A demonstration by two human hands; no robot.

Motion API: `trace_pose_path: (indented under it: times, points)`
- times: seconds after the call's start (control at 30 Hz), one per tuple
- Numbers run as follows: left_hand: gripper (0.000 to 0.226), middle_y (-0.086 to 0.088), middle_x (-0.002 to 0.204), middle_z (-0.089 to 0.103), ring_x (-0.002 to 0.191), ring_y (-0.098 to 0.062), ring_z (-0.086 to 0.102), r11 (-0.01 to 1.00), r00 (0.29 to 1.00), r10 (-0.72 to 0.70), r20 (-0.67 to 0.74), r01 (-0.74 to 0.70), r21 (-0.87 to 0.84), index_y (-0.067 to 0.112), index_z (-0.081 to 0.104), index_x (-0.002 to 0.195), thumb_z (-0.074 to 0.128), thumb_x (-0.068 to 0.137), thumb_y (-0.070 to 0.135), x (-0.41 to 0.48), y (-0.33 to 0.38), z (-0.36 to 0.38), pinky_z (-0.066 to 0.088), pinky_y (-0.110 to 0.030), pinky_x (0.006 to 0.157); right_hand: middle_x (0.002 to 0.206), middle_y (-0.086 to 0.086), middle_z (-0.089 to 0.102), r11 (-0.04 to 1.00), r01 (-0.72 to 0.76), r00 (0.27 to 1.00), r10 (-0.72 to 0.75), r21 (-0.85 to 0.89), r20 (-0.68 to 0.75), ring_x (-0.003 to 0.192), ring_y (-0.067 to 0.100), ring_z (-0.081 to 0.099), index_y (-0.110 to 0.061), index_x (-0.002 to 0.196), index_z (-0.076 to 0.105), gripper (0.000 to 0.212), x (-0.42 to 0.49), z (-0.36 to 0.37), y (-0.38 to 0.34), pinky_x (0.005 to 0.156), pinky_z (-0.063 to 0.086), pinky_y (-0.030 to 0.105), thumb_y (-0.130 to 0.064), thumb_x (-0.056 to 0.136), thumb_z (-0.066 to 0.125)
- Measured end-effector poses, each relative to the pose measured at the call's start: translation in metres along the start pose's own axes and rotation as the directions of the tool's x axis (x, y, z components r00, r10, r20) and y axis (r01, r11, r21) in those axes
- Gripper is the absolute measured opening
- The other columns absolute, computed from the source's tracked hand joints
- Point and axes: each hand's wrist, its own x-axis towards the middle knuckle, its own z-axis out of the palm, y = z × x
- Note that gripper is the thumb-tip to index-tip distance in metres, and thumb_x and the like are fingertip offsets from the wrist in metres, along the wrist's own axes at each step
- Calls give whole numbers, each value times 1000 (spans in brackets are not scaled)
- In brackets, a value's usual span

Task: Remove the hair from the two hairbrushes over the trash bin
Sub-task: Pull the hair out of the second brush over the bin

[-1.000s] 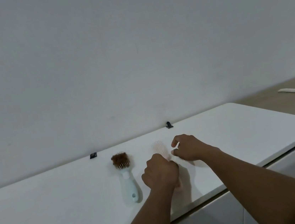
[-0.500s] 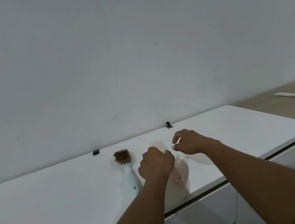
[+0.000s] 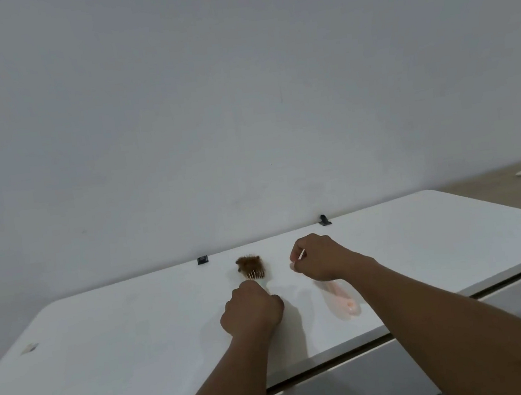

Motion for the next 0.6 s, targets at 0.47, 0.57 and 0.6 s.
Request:
trace_pose_path:
  times: [0.47, 0.57, 0.6]
  points:
    - [27, 0, 88, 60, 74, -22, 58, 907, 910, 328, -255, -378, -185, 15, 48, 96, 59, 87, 37, -29, 39, -36, 41, -32, 61, 130, 10, 60, 905, -80, 961, 182, 419, -210, 100, 27, 70, -10, 142, 46, 70, -21, -50, -27, 75, 63, 38, -57, 91, 59]
    - [28, 1, 84, 61, 73, -22, 62, 839, 855, 450, -257, -503, -207, 16, 51, 99, 61, 84, 37, -55, 63, -41, 51, -36, 62, 114, 13, 67, 822, -36, 922, 246, 568, -298, 95, 27, 73, -9, 140, 48, 67, -50, -84, -22, 69, 64, 38, -51, 90, 63]
    - [28, 3, 83, 59, 73, -22, 62, 818, 838, 487, -247, -537, -209, 16, 51, 100, 61, 84, 37, -65, 70, -40, 52, -36, 63, 108, 12, 69, 808, -13, 904, 261, 589, -338, 90, 27, 75, -9, 132, 55, 57, -62, -95, -19, 66, 64, 37, -47, 90, 66]
